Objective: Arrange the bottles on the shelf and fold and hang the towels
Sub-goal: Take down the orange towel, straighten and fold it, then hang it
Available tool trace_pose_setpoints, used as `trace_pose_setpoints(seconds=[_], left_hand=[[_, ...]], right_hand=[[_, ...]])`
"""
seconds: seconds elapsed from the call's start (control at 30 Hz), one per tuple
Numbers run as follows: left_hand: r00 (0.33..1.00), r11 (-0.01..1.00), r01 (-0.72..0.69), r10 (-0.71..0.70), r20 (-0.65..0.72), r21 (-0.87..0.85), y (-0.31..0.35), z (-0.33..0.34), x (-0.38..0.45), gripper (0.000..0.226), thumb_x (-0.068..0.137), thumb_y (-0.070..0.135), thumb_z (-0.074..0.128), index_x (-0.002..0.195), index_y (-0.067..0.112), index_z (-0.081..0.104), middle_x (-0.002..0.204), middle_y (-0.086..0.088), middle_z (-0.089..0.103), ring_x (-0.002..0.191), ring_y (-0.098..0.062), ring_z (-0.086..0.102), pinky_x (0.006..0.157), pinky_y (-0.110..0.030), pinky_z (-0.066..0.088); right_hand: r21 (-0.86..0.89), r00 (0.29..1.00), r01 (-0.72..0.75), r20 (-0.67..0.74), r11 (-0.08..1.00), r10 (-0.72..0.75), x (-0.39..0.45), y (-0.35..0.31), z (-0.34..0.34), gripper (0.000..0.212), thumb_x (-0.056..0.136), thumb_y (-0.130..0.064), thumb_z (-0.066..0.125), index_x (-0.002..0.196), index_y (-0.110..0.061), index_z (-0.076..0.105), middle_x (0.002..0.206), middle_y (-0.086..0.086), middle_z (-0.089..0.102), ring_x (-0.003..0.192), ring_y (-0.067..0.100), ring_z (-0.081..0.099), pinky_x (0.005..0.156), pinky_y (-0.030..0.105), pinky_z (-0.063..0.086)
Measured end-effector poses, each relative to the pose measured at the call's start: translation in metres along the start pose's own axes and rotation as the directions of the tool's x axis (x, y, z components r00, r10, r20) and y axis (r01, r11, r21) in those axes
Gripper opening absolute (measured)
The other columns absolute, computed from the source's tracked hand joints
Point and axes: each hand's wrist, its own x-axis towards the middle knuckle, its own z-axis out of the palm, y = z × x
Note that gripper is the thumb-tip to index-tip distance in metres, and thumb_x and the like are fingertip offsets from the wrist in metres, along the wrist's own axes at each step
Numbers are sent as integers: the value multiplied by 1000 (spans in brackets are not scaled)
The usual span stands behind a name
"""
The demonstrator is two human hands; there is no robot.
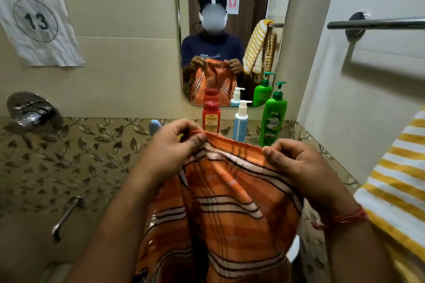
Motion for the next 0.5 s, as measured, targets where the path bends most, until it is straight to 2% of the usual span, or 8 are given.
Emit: trace_pose_setpoints(seconds=[0.07, 0.13, 0.2, 0.23, 0.3, 0.37, 0.43, 0.5], left_hand=[[969, 999, -34, 28, 247, 18, 8, 12, -2, 23, 91, 33, 68, 113, 35, 63, 112, 15, 65, 100, -4, 66, 78, -24, 59], [910, 991, -125, 94, 404, 50, 16, 28, -4, 37, 90, 35, 69, 125, 39, 57, 119, 19, 61, 106, 1, 62, 86, -23, 57], [866, 971, -216, 140, 481, 105, 16, 38, -5, 28, 93, 33, 66, 121, 32, 63, 114, 14, 65, 105, 0, 61, 91, -28, 56], [865, 973, -210, 140, 482, 94, 14, 39, -4, 21, 95, 32, 64, 115, 27, 67, 108, 9, 67, 103, -5, 63, 91, -35, 56], [916, 993, -116, 113, 386, -17, 7, 33, -3, 12, 97, 29, 61, 96, 24, 71, 94, 0, 70, 93, -17, 67, 90, -51, 57], [984, 987, -45, 70, 161, -153, -3, 21, 0, 18, 97, 28, 61, 81, 26, 70, 81, 0, 68, 82, -21, 67, 89, -59, 55], [996, 990, -51, 41, -83, -128, -13, 10, 5, 19, 97, 32, 61, 81, 27, 70, 80, 7, 70, 82, -15, 69, 85, -53, 58], [991, 995, -41, 29, -130, -91, -14, 6, 5, 17, 96, 36, 61, 83, 30, 70, 85, 10, 72, 83, -8, 70, 80, -40, 59]], right_hand=[[-8, 999, 6, 47, 1000, -5, 5, -6, 9, 33, 84, -41, 66, 73, -9, 64, 69, 4, 65, 64, 15, 62, 58, 28, 50], [-36, 993, 46, 113, 998, -41, 11, -15, 21, 29, 88, -33, 66, 76, -6, 65, 70, 4, 65, 65, 12, 61, 58, 24, 49], [-68, 988, 80, 137, 994, -71, 15, -17, 28, 27, 91, -27, 66, 78, -4, 66, 72, 7, 67, 66, 15, 63, 60, 25, 50], [-72, 989, 81, 133, 994, -71, 15, -16, 29, 28, 91, -29, 66, 79, -4, 66, 73, 9, 68, 67, 17, 62, 62, 27, 50], [-47, 992, 49, 117, 998, -44, 13, -13, 25, 33, 87, -38, 66, 80, -5, 66, 72, 6, 65, 66, 15, 59, 61, 28, 48], [-42, 995, -9, 104, 999, 13, 10, -7, 16, 35, 83, -43, 67, 79, -8, 66, 72, 4, 64, 66, 14, 60, 60, 27, 48], [-35, 995, -54, 83, 998, 56, 5, -3, 6, 31, 82, -42, 66, 76, -12, 66, 70, 0, 64, 64, 13, 62, 56, 24, 49], [-47, 997, -58, 48, 997, 60, 3, -3, 3, 28, 84, -43, 65, 74, -17, 65, 68, -3, 65, 62, 12, 64, 54, 23, 50]])
